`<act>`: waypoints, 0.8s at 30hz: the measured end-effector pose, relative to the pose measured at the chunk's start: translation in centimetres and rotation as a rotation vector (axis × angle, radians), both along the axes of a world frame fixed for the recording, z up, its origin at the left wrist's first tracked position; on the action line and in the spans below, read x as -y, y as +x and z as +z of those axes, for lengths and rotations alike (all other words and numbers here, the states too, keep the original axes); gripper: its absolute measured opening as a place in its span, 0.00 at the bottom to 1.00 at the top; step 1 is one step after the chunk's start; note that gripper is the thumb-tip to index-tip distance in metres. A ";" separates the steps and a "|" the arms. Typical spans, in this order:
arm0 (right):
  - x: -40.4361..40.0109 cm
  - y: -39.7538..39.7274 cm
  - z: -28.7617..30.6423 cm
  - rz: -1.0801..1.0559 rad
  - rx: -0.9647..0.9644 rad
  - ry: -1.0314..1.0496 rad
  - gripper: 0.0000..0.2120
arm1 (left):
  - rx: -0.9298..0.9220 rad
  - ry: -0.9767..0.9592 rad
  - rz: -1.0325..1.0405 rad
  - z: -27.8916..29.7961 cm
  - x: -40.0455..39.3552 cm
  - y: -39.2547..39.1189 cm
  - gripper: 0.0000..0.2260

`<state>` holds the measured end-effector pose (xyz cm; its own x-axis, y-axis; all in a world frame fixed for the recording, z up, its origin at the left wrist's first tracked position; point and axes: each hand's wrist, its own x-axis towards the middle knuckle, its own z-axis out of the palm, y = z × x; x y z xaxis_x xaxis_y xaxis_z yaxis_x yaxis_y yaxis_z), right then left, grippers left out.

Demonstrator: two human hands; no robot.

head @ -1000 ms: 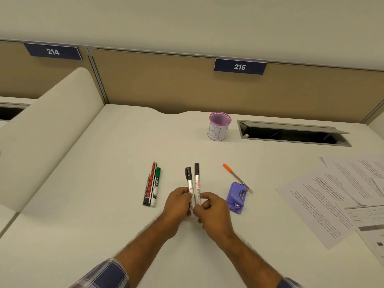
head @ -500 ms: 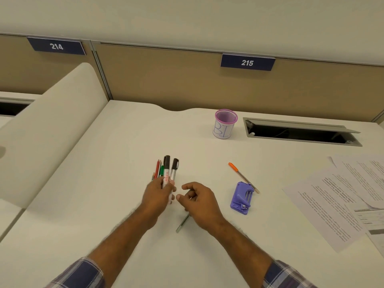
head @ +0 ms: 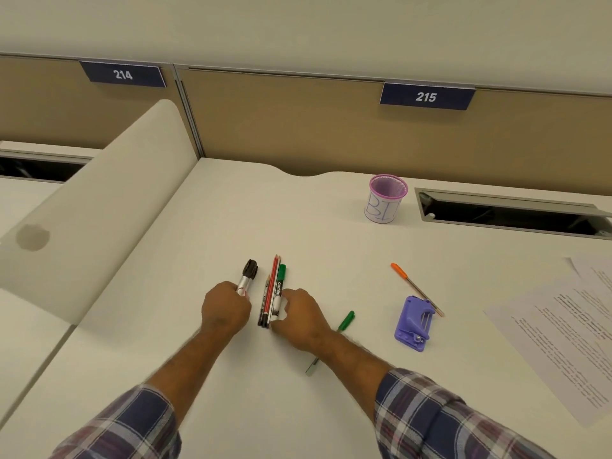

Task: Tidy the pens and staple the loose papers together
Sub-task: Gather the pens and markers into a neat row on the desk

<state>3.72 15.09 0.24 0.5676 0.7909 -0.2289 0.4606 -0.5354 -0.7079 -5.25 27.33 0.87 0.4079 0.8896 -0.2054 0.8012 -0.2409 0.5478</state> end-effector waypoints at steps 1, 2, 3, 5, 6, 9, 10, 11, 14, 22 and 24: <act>-0.2 -0.1 -0.2 -0.002 0.002 0.006 0.16 | -0.021 0.012 -0.006 0.0 0.2 0.2 0.09; -0.3 0.0 -0.3 -0.003 0.002 0.013 0.16 | -0.034 0.015 -0.011 0.1 0.3 0.5 0.09; -0.3 0.0 -0.4 -0.006 -0.006 0.020 0.17 | -0.043 0.014 -0.015 0.1 0.4 0.6 0.08; -0.3 0.3 -0.5 -0.019 -0.024 0.031 0.17 | -0.049 0.005 -0.031 0.2 0.5 0.9 0.08; -0.2 0.4 -0.6 -0.023 -0.027 0.032 0.17 | -0.043 0.000 -0.038 0.2 0.5 0.9 0.09; -0.2 0.6 -0.7 -0.029 -0.046 0.051 0.18 | -0.035 -0.018 -0.049 0.2 0.4 0.6 0.13; -0.2 0.6 -0.7 -0.031 -0.056 0.058 0.18 | -0.062 -0.006 -0.052 0.2 0.3 0.4 0.13; -0.1 0.6 -0.6 -0.032 -0.065 0.064 0.18 | -0.094 0.012 -0.056 0.3 0.3 0.1 0.13; 0.0 0.6 -0.5 -0.024 -0.075 0.075 0.18 | -0.096 0.033 -0.093 0.5 -0.2 -0.7 0.14; 0.0 0.3 -0.3 -0.006 -0.072 0.061 0.22 | 0.103 0.027 -0.116 -0.1 -1.0 -2.3 0.14; 0.1 0.4 -0.2 0.010 -0.058 0.052 0.23 | 0.149 -0.006 -0.189 -0.2 -1.2 -2.4 0.14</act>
